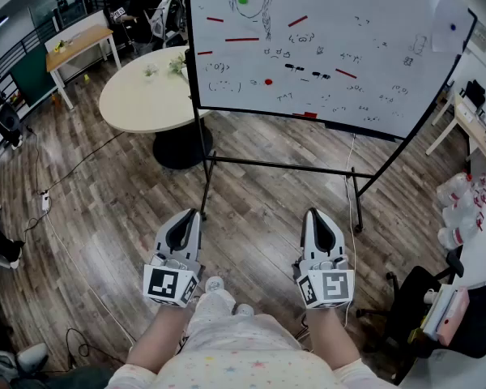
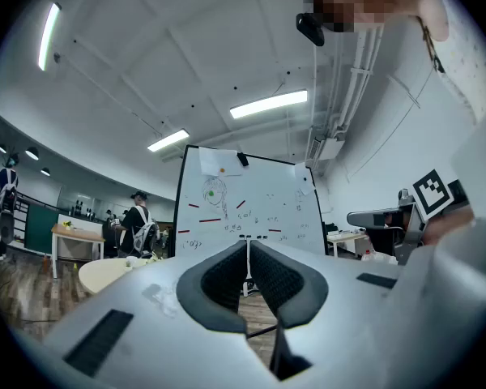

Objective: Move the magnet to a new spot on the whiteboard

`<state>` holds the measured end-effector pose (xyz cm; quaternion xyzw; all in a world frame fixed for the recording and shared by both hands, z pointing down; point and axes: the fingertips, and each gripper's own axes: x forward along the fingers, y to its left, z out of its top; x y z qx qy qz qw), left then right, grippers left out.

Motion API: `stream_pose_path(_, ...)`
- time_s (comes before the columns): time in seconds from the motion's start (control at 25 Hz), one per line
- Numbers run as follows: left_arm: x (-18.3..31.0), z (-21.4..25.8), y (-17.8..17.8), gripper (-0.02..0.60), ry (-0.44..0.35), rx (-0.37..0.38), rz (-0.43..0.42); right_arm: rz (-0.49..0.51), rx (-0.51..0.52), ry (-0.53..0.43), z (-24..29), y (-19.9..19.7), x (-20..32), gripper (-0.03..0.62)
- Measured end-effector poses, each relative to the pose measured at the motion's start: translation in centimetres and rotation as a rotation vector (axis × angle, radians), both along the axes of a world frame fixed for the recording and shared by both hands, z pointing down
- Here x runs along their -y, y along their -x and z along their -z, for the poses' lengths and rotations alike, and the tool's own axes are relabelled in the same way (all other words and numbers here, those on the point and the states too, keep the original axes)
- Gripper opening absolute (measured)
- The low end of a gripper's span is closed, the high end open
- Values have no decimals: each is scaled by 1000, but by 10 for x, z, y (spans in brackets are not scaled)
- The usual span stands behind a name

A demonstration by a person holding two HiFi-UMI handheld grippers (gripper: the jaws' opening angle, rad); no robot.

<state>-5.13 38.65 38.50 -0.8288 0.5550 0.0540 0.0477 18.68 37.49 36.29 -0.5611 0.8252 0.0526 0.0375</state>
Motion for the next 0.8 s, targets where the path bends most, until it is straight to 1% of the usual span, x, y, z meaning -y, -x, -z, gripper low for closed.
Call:
stream_pose_path(0.24,4,6,-20,20,-13,11,-11,5,18,-23,10,-14,0,2)
stream_pose_path(0.52,13,13,-29,21,-28,2,14,23,35,-29,13,-22,11,3)
stream_pose_path(0.56,14,13,-29,21,-30,3,22,27,38,-30,14,-23,14,9)
stream_pose_path(0.6,16,13,-28,26,-28,5,31,31,42,-29,14,-22,16,32)
stream_pose_path(0.64,19,13,-27,63,-22,6,40,35,46,-26,13,-22,19,72)
stream_pose_path(0.68,22,12,-26,122,-11,8,49,36,49,-24,13,-21,21,115)
stream_pose_path(0.72,24,11,-25,161,-1,10,56,35,51,-22,13,-21,23,144)
stream_pose_path(0.8,29,11,-24,215,7,16,67,32,57,-20,12,-21,29,192)
